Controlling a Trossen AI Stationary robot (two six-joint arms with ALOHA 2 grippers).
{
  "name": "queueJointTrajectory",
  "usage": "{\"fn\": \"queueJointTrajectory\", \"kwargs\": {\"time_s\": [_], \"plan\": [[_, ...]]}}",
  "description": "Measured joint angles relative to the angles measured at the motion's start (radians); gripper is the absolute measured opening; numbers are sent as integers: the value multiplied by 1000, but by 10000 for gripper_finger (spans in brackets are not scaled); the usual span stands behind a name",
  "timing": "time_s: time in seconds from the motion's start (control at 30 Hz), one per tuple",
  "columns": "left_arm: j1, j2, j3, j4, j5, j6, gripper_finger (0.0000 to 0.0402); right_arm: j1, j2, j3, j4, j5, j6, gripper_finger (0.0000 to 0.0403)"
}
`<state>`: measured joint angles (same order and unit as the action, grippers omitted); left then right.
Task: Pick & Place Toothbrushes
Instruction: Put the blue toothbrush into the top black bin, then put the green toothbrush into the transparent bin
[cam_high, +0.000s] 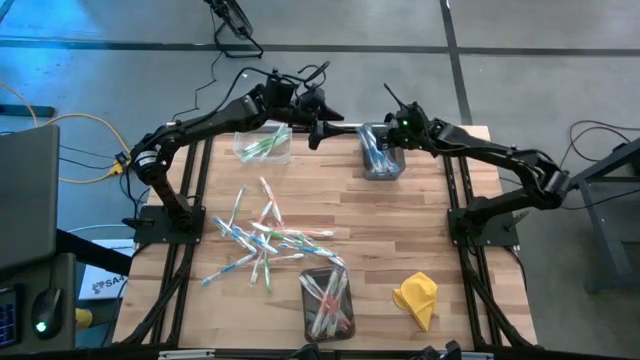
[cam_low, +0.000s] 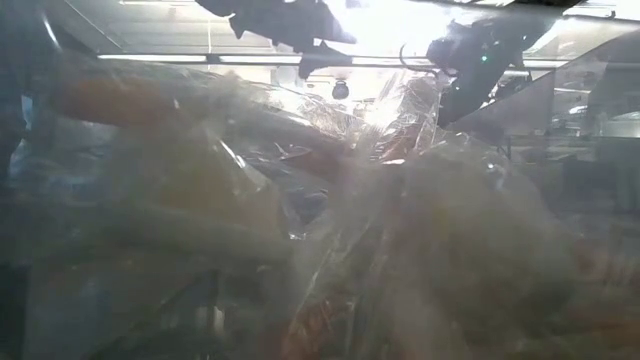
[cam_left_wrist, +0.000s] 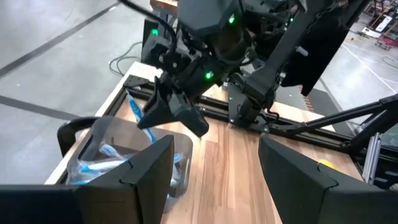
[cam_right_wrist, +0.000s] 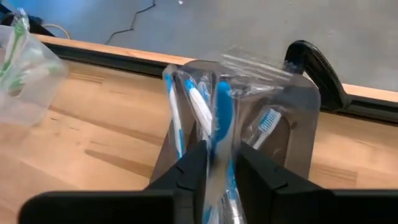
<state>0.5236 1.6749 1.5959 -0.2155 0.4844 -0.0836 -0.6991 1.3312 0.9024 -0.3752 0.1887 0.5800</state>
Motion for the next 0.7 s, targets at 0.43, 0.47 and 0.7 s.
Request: {"fn": "queueJointTrajectory", "kwargs": {"time_s": [0.43, 0.47, 0.7], "plan": [[0, 0, 0, -27, 0, -3, 230, 1, 0, 0, -41, 101, 20, 171], [0, 0, 0, -27, 0, -4, 230, 0, 0, 0, -43, 104, 19, 180], [0, 0, 0, -27, 0, -2, 230, 3, -2, 0, -62, 144, 52, 225]]}}
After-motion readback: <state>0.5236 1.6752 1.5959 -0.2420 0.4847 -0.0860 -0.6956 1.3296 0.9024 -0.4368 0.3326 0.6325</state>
